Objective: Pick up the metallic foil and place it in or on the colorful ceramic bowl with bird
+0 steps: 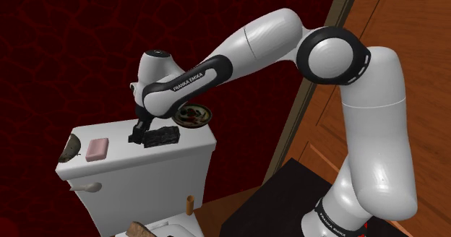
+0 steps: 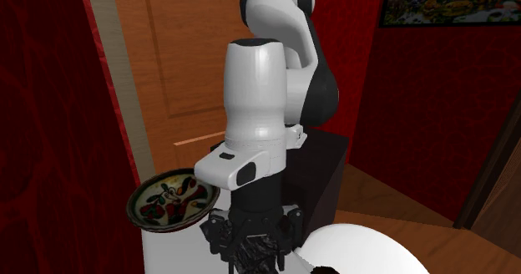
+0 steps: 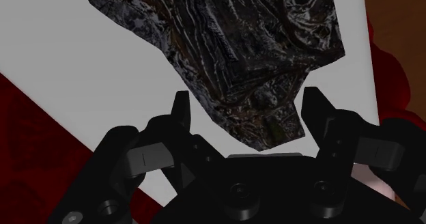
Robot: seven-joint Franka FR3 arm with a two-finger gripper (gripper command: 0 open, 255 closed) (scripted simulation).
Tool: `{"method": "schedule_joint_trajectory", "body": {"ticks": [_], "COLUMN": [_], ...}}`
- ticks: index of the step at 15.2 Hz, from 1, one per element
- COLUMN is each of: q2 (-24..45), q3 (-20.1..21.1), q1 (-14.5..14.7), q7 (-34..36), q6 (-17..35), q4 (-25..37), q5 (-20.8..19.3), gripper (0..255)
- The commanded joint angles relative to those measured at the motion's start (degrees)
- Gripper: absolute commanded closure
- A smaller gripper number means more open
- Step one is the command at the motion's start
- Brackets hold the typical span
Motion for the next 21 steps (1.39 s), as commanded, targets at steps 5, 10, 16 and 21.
{"method": "schedule_joint_trajectory", "body": {"ticks": [5,10,16,21], "q2": [-2.4,-4.2,-6.1,-7.4], "q3": [0.5,0.8,1.1,1.3], "q1": [-0.3,-0.5,-0.7,-0.8], "q7": [-0.3,-0.6,-0.8,-1.0], "q6": [-3.4,-6.5,-10.3,-13.6], "q4": [1.0,2.3,4.3,6.3], "q5": [0.7,1.2,1.7,2.1], "gripper": [255,255,255,255]}}
